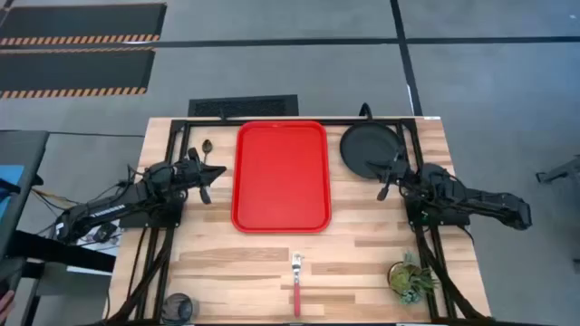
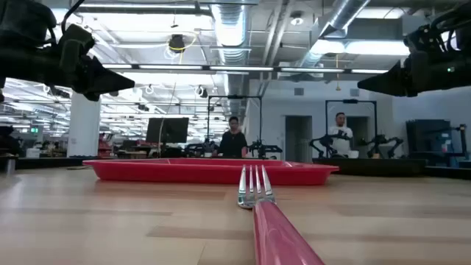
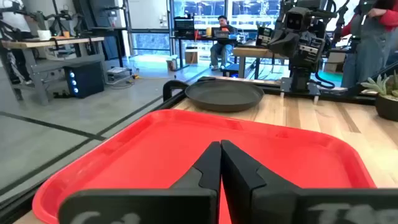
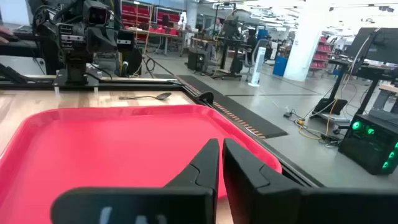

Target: Pick and place plate/cup/fork/spoon on tray

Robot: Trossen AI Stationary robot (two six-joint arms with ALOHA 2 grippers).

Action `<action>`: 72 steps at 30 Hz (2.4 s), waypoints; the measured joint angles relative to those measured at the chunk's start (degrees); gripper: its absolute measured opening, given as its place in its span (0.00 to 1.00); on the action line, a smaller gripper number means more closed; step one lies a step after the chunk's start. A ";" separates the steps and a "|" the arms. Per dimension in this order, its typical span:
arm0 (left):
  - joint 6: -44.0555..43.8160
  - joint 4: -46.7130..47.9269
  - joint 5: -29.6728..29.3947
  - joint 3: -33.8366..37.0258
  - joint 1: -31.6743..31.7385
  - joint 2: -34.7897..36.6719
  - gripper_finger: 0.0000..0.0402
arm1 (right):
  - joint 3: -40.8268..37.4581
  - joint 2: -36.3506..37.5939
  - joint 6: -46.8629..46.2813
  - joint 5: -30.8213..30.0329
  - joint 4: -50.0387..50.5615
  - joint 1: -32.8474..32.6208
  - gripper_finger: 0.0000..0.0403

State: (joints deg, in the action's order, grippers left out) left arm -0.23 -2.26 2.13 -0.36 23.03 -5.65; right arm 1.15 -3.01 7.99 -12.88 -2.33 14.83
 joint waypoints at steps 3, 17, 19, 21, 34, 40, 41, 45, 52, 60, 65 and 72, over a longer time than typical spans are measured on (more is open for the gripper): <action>0.00 0.00 0.00 0.00 0.00 0.00 0.00 | 0.00 0.00 0.00 -0.01 0.00 0.00 0.12; 0.00 0.00 -0.01 -0.01 0.00 0.00 0.00 | 0.00 0.00 0.00 0.00 0.00 -0.02 0.12; 0.00 0.00 -0.02 0.00 0.00 0.00 0.00 | 0.00 0.00 0.00 0.00 0.00 -0.02 0.12; 0.00 0.00 0.00 0.00 0.00 0.00 0.00 | 0.00 0.00 0.00 -0.01 0.00 -0.02 0.12; 0.00 0.00 0.00 -0.01 0.00 0.01 0.00 | 0.00 0.00 0.00 0.00 0.00 0.00 0.12; 0.00 0.00 0.00 0.00 0.00 0.00 0.00 | 0.00 0.00 0.00 0.00 0.00 -0.02 0.12; 0.00 0.00 -0.01 0.00 0.00 0.00 0.00 | 0.00 0.00 0.00 0.00 0.00 -0.02 0.12; 0.00 0.00 -0.01 0.00 0.00 0.01 0.00 | 0.00 0.00 0.00 0.00 0.00 0.00 0.12; 0.00 0.00 -0.01 -0.01 0.00 0.01 0.00 | 0.00 0.01 0.00 -0.02 0.00 -0.02 0.12; 0.00 0.00 -0.02 0.00 0.00 0.00 0.00 | 0.00 0.00 -0.02 0.00 -0.11 -0.02 0.12; 0.00 0.00 0.00 0.00 0.00 0.00 0.00 | 0.00 0.02 -8.79 1.86 -0.61 -0.25 0.12; 0.00 0.00 0.00 0.00 0.00 0.02 0.00 | -0.48 -1.45 -18.06 2.27 -4.73 0.33 0.12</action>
State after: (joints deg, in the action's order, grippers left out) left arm -0.23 -2.26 2.13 -0.36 23.03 -5.63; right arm 0.67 -4.46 -10.07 -10.62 -7.05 15.16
